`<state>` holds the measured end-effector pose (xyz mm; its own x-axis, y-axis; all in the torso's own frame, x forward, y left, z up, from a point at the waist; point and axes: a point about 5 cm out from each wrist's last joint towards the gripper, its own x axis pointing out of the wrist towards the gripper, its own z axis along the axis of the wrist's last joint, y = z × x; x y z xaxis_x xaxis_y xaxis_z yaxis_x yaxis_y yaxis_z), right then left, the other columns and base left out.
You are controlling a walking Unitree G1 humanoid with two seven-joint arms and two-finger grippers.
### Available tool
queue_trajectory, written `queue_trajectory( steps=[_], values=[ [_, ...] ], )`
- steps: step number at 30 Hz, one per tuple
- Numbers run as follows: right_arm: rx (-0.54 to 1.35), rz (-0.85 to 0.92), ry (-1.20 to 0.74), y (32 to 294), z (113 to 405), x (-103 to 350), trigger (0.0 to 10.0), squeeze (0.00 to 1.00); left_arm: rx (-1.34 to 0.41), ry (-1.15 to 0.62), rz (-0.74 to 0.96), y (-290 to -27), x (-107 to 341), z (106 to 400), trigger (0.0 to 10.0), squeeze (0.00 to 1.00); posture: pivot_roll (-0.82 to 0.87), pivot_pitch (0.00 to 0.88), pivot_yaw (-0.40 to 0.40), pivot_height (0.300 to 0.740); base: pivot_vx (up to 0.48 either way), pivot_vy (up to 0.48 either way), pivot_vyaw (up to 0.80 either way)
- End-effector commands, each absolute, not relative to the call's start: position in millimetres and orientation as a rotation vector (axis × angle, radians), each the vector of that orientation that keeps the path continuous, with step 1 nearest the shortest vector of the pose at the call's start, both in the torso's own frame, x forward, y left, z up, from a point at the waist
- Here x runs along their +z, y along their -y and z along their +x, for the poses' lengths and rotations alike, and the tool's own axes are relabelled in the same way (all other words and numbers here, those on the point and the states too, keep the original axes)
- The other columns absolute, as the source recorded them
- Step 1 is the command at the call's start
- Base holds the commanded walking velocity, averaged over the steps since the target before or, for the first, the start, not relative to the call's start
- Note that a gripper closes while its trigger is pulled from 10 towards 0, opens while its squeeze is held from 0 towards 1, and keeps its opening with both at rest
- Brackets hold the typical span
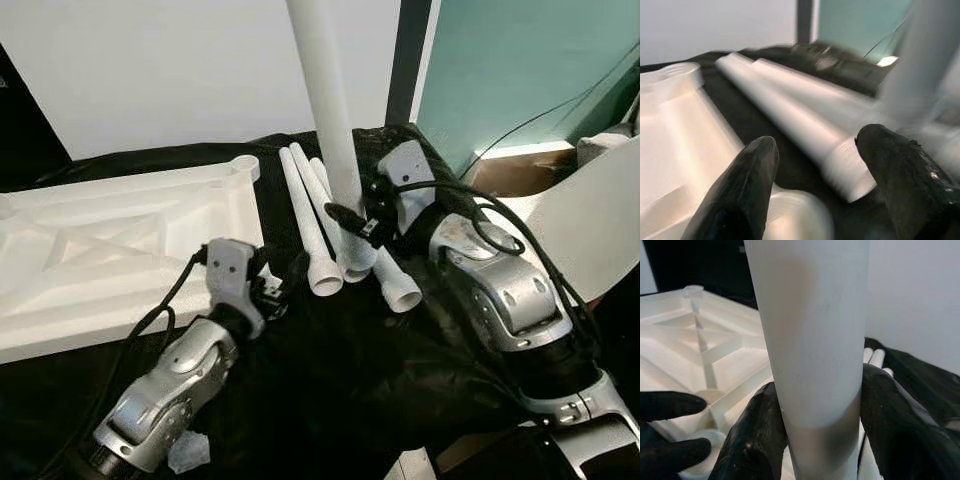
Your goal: Building children table
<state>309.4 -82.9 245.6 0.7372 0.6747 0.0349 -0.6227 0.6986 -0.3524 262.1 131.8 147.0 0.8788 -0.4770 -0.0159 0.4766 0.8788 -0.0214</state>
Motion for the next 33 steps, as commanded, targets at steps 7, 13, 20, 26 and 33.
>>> queue_trajectory(
  steps=[7, 13, 20, 26, 33],
  values=[
    [0.704, -0.328, 0.21, 87, 310, 256, 10.0, 0.0, -0.95, -0.062, 0.106, -143, 140, 249, 10.0, 0.0, -0.05, 0.0, 0.02, 0.74, 0.0, 0.0, 0.0],
    [0.699, -0.328, 0.213, 87, 310, 256, 10.0, 0.0, -1.027, -0.143, 0.125, -152, 134, 242, 10.0, 0.0, -0.04, 0.0, 0.019, 0.74, 0.0, 0.0, 0.0],
    [0.697, -0.326, 0.219, 87, 310, 257, 10.0, 0.0, -0.987, -0.106, 0.165, -157, 137, 251, 10.0, 0.0, -0.04, 0.0, 0.019, 0.74, 0.0, 0.0, 0.0],
    [0.704, -0.324, 0.219, 85, 310, 257, 10.0, 0.0, -0.93, -0.136, 0.336, -169, 125, 263, 10.0, 0.0, -0.04, 0.0, 0.015, 0.74, 0.0, 0.0, 0.0],
    [0.709, -0.323, 0.222, 85, 309, 257, 10.0, 0.0, -0.91, -0.189, 0.419, -176, 114, 262, 10.0, 0.0, -0.04, 0.0, 0.012, 0.74, 0.0, 0.0, 0.0]
  ],
)
